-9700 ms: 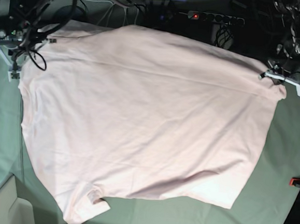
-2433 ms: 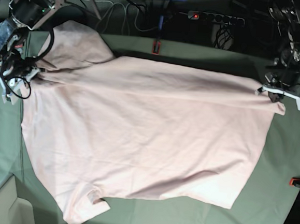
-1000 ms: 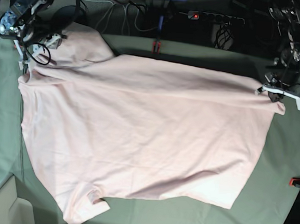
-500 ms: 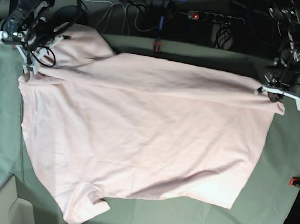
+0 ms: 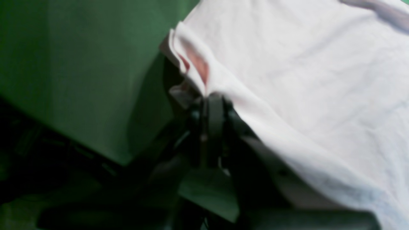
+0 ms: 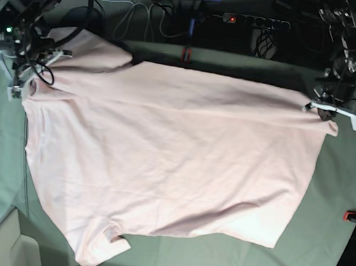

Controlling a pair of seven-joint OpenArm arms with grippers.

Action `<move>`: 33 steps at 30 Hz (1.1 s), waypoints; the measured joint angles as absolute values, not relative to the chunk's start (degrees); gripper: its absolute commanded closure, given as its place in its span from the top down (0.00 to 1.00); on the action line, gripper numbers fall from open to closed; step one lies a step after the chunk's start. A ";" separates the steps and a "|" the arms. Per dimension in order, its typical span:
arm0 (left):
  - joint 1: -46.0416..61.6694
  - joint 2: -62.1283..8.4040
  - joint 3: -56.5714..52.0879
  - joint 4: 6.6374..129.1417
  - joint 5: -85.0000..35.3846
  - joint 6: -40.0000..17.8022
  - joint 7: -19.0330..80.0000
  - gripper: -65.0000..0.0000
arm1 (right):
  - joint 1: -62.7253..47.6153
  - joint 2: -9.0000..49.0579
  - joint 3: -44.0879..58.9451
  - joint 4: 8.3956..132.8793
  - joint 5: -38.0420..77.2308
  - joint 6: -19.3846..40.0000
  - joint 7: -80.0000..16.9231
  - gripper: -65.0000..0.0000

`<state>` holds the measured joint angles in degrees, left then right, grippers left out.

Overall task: Layout the t-shirt on the table in an organized manner, then fold the t-shirt properly
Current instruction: 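Drag the right gripper's corner back outward to flatten the shoulder, then fold the shirt's collar edge over toward the hem with both grippers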

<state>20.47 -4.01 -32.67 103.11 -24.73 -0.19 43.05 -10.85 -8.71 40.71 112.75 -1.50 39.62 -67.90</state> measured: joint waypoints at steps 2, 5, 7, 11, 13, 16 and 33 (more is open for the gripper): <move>21.69 -4.21 -32.69 103.20 -24.84 -0.16 42.68 0.00 | -12.10 -8.78 40.47 114.58 -1.04 39.64 -67.44 0.00; 23.07 -4.12 -32.80 104.44 -24.75 -0.14 43.24 0.00 | -14.68 -8.73 41.54 114.76 3.38 39.62 -67.48 0.00; 23.31 -4.10 -32.77 105.19 -24.82 -0.16 42.98 0.00 | -16.91 -8.71 43.33 114.74 5.96 39.64 -67.55 0.00; 24.32 -4.12 -32.77 105.43 -24.93 -0.19 42.61 0.00 | -20.71 -8.45 43.86 114.78 8.54 39.62 -67.68 0.00; 25.39 -4.10 -32.80 105.45 -24.95 -0.16 43.05 0.00 | -21.96 -8.27 43.81 114.80 10.39 39.62 -67.55 0.00; 26.20 -4.12 -32.80 105.56 -24.93 -0.16 42.98 0.00 | -24.32 -6.90 43.83 114.89 15.25 39.64 -67.46 0.00; 21.87 -4.45 -32.49 105.23 -24.75 -0.21 43.22 0.00 | -16.60 -4.75 46.98 114.74 22.33 39.64 -68.53 0.00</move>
<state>21.87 -4.45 -32.49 105.23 -24.75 -0.21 43.22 -16.60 -4.75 46.98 114.74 22.33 39.64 -68.53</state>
